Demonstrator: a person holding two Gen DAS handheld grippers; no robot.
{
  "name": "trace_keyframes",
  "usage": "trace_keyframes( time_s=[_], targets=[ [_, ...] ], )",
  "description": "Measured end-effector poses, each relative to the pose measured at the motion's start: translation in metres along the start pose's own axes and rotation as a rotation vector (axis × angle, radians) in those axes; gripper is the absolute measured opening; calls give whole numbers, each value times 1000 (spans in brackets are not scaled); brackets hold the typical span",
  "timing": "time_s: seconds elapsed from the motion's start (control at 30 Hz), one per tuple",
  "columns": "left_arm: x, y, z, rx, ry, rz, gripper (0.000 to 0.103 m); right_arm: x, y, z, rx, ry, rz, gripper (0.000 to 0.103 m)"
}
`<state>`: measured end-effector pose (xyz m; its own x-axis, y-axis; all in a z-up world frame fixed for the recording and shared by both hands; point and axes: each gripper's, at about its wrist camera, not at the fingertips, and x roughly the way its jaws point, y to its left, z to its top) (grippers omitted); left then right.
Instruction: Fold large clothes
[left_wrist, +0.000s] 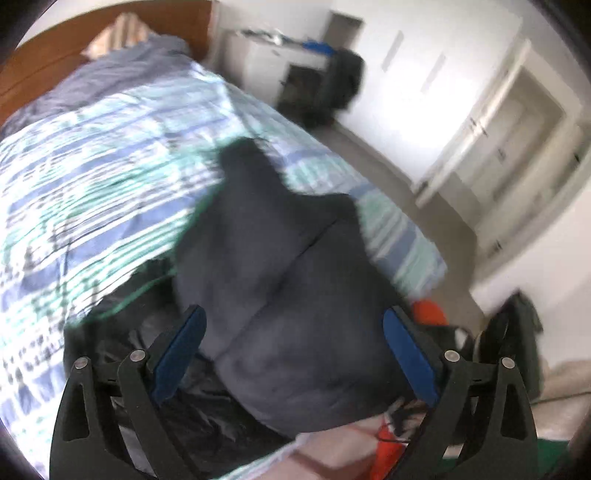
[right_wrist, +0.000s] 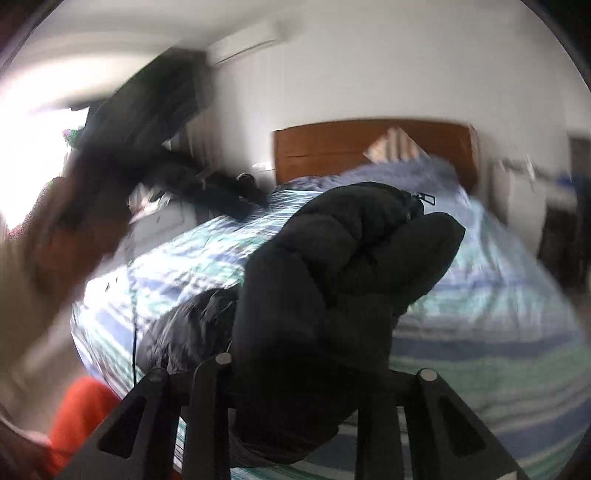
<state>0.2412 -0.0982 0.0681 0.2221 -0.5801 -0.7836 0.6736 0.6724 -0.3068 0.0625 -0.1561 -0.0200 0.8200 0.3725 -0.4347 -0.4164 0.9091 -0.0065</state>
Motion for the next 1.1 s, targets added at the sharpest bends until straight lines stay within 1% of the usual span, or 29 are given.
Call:
trace_keyframes(
  time_s=[0.07, 0.1, 0.13, 0.2, 0.27, 0.33, 0.37, 0.4, 0.43, 0.47, 0.5, 0.53, 0.57, 0.6, 0.63, 0.67, 0.73, 0.77, 0.83, 0.9, 1.0, 1.1],
  targets=[
    [4, -9, 10, 18, 49, -8, 97, 8, 25, 2, -100, 10, 1, 27],
    [7, -12, 14, 21, 73, -1, 97, 9, 32, 0, -135, 12, 0, 27],
    [12, -12, 14, 23, 104, 24, 97, 13, 44, 0, -187, 12, -8, 27],
    [22, -13, 15, 49, 159, 128, 97, 16, 59, -2, -257, 13, -9, 27],
    [34, -14, 9, 75, 200, 226, 97, 16, 71, -4, -304, 12, -5, 27],
    [47, -12, 5, 83, 242, 303, 96, 25, 75, -8, -365, 9, -8, 27],
    [53, -12, 2, 86, 258, 341, 88, 24, 80, -10, -389, 9, -7, 27],
    [53, -10, -2, 77, 267, 363, 68, 26, 82, -15, -404, 10, -5, 27],
    [54, -3, -5, 52, 269, 365, 58, 28, 82, -16, -409, 18, -7, 27],
    [49, 0, -8, 34, 256, 363, 43, 30, 78, -16, -395, 24, -4, 27],
    [44, 5, -10, 16, 241, 353, 36, 28, 76, -15, -374, 25, 11, 31],
    [37, 15, -12, -8, 225, 337, 35, 25, 68, -12, -332, 27, 54, 39],
    [28, 27, -15, -39, 213, 322, 33, 21, 62, -10, -296, 34, 106, 45],
    [20, 41, -20, -64, 201, 318, 33, 17, 55, -9, -264, 41, 158, 55],
    [16, 54, -25, -77, 191, 325, 33, 12, 48, -8, -225, 50, 207, 58],
    [11, 73, -33, -95, 177, 336, 34, 9, 42, -7, -196, 54, 238, 58],
    [2, 107, -55, -146, 156, 333, 34, 5, 26, -6, -113, 67, 294, 58],
    [-1, 126, -69, -183, 147, 329, 34, 8, 17, -6, -59, 77, 299, 58],
    [-6, 162, -99, -258, 130, 312, 35, 20, 10, -8, -10, 110, 298, 58],
    [-12, 183, -119, -308, 105, 292, 37, 35, 9, -7, 9, 148, 291, 58],
    [-19, 207, -142, -379, 49, 229, 38, 55, 16, -2, 19, 171, 312, 58],
    [-16, 219, -155, -396, 23, 191, 41, 77, 36, 8, 17, 181, 327, 55]
  ],
)
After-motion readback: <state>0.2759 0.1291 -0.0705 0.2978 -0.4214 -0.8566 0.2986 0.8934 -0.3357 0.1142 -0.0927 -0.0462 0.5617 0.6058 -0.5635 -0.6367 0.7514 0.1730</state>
